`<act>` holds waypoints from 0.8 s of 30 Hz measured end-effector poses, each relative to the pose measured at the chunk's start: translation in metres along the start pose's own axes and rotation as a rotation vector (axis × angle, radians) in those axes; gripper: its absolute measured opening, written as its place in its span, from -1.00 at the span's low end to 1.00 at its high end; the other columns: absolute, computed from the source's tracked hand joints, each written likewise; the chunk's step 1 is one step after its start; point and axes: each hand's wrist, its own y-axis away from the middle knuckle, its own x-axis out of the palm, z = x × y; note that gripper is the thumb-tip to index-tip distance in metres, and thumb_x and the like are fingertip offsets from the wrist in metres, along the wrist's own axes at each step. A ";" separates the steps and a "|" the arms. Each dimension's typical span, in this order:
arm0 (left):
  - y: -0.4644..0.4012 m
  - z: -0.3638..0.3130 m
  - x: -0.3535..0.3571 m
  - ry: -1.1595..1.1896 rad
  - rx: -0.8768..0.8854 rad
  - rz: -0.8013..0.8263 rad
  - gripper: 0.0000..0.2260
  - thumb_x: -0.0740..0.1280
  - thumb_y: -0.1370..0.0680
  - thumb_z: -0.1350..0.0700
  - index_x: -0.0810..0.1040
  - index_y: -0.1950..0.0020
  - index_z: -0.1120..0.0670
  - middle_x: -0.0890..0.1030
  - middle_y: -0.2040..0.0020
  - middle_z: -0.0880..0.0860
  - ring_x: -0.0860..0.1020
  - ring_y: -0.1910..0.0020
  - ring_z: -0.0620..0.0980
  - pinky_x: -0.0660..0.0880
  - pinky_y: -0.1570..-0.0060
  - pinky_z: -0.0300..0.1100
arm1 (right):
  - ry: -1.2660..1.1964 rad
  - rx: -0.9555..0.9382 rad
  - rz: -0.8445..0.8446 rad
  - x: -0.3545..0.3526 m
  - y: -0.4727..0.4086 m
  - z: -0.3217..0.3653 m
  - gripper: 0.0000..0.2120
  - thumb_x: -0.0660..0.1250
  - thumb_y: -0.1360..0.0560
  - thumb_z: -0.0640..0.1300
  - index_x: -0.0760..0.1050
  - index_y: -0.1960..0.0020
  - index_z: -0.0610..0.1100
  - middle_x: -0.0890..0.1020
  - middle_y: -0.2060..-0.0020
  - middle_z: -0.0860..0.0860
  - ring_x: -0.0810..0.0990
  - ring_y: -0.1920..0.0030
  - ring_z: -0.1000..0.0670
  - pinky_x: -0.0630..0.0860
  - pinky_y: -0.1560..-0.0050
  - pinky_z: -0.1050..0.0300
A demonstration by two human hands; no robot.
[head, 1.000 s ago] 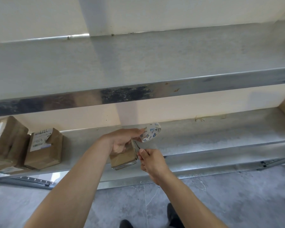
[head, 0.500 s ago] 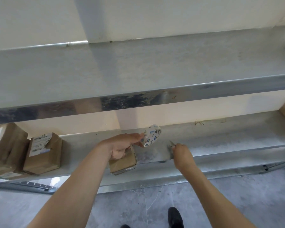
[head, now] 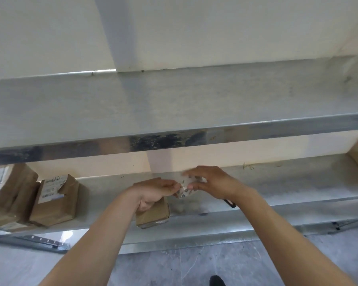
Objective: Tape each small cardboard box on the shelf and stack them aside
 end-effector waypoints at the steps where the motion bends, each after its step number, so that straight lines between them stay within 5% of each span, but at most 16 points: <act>1: 0.002 0.001 0.000 -0.043 0.023 -0.035 -0.60 0.32 -0.44 -0.33 0.66 -0.11 -0.13 0.61 -0.27 -0.06 0.41 -0.41 0.01 0.17 -0.54 0.01 | 0.025 -0.017 0.008 0.000 -0.002 0.001 -0.63 0.39 -0.56 0.02 0.53 -0.36 0.03 0.60 -0.18 0.06 0.50 -0.09 0.11 0.40 -0.03 0.27; 6: 0.015 0.008 0.004 -0.103 0.139 -0.193 -0.94 0.40 -0.52 -0.17 0.68 0.06 -0.31 0.68 -0.08 -0.09 0.56 -0.22 0.00 0.39 -0.36 -0.10 | -0.024 -0.116 -0.070 0.004 0.014 -0.001 -0.80 0.39 -0.57 -0.01 0.62 -0.16 -0.04 0.57 0.14 0.24 0.50 0.10 0.23 0.39 0.08 0.35; 11: 0.021 0.011 0.023 0.196 0.256 -0.292 -0.73 0.38 -0.56 0.36 0.67 0.03 -0.04 0.72 0.12 -0.12 0.60 0.02 -0.13 0.45 -0.11 -0.32 | -0.122 -0.118 -0.140 0.001 0.025 -0.003 -0.85 0.41 -0.56 -0.04 0.62 -0.12 0.02 0.58 0.14 0.24 0.53 0.10 0.16 0.44 0.04 0.24; 17: 0.023 0.005 0.035 0.369 0.237 -0.362 -0.72 0.39 -0.54 0.37 0.53 -0.12 0.03 0.56 0.19 0.04 0.50 0.25 -0.12 0.34 0.29 -0.26 | -0.284 -0.048 -0.179 0.006 0.037 -0.006 -0.82 0.41 -0.55 -0.04 0.58 -0.06 0.24 0.62 0.05 0.19 0.59 0.00 0.08 0.64 -0.02 0.05; 20: 0.023 0.001 0.041 0.327 0.253 -0.509 -0.80 0.40 -0.53 0.32 0.50 -0.05 0.07 0.53 0.20 0.06 0.43 0.28 -0.05 0.29 0.30 -0.17 | -0.218 -0.094 -0.262 0.014 0.042 -0.006 -0.86 0.41 -0.55 -0.03 0.58 -0.08 0.15 0.60 0.05 0.32 0.57 0.01 0.18 0.52 -0.01 0.31; 24: 0.024 -0.001 0.053 0.100 0.298 -0.725 -0.90 0.44 -0.54 0.20 0.62 0.13 0.01 0.66 0.23 -0.08 0.54 0.26 -0.16 0.35 0.34 -0.40 | -0.184 -0.114 -0.394 0.019 0.047 -0.003 -0.72 0.44 -0.54 -0.09 0.52 -0.06 0.29 0.65 0.01 0.18 0.56 -0.01 0.22 0.41 0.02 0.43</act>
